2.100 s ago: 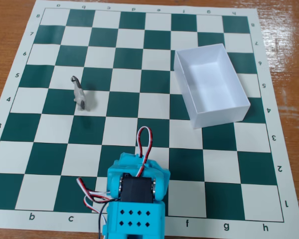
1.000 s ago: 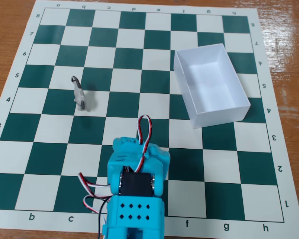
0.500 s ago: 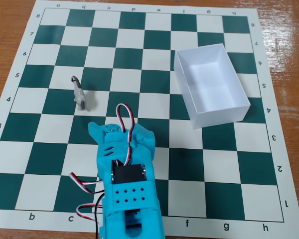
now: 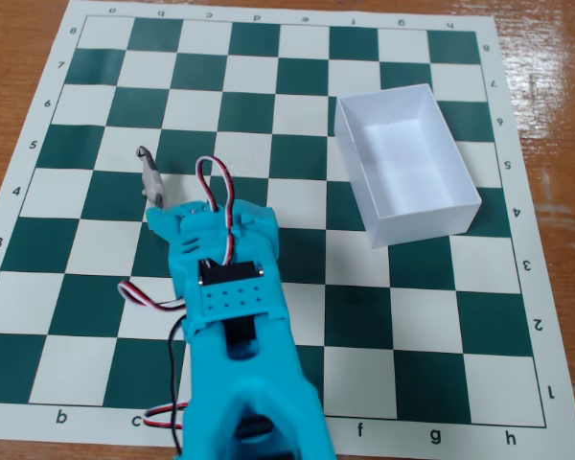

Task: Grab the toy horse and put it in the box.

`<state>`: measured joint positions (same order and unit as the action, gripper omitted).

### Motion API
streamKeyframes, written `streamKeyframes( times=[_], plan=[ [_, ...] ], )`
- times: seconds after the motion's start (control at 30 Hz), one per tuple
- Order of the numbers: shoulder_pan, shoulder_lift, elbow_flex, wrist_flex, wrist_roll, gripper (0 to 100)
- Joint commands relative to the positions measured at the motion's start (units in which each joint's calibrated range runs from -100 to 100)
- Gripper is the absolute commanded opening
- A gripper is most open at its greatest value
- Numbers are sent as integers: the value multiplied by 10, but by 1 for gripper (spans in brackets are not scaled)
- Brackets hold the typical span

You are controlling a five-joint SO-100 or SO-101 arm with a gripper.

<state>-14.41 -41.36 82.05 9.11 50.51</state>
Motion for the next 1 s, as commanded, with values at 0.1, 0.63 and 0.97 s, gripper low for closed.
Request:
streamKeyframes(
  times=[0.1, 0.63, 0.97],
  plan=[
    [-12, 138, -105, -69, 2, 37],
    [-48, 401, -282, -152, -1, 37],
    [-52, 470, -333, -156, 1, 29]
  ],
)
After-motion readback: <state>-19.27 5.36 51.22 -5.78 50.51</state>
